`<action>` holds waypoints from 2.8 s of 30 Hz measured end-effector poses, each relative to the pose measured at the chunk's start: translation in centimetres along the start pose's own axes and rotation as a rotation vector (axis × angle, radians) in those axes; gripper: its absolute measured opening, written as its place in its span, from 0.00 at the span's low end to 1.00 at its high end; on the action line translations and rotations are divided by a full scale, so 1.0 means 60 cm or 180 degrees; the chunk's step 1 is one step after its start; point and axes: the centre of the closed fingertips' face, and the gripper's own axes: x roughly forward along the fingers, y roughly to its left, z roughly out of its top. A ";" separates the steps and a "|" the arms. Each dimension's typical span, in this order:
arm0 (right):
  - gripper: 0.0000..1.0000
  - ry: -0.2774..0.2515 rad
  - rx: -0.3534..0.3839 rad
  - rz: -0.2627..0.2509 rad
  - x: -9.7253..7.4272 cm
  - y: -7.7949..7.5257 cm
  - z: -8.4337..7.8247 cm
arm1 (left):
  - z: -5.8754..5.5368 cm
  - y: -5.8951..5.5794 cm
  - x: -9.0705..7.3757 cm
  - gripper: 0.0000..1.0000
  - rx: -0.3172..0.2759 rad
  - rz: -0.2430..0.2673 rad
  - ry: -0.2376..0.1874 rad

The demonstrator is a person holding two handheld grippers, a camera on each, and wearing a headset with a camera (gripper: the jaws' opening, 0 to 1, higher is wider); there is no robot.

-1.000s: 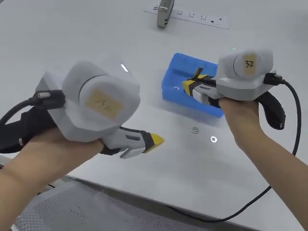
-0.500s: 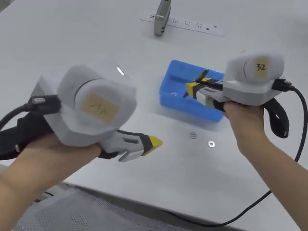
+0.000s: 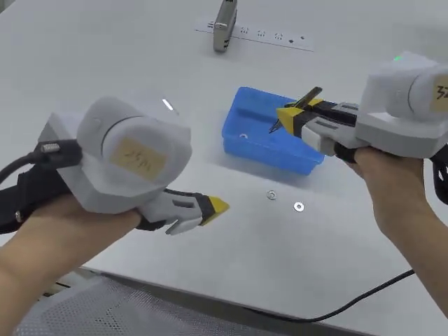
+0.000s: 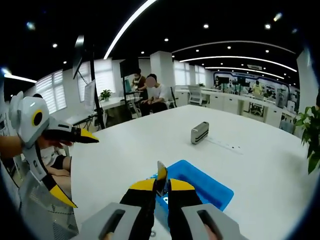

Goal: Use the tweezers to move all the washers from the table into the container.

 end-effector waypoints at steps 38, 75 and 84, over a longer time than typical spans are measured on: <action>0.04 0.0755 -0.0190 0.0117 0.014 0.027 -0.153 | -0.011 -0.003 0.003 0.98 -0.0007 -0.0011 0.0028; 0.03 0.0257 -0.0210 0.0054 0.008 0.002 -0.015 | -0.009 0.009 0.000 0.98 -0.0010 0.0049 0.0009; 0.04 0.0248 -0.0140 -0.0088 0.028 -0.024 -0.020 | -0.014 0.008 0.002 0.98 -0.0007 0.0048 0.0035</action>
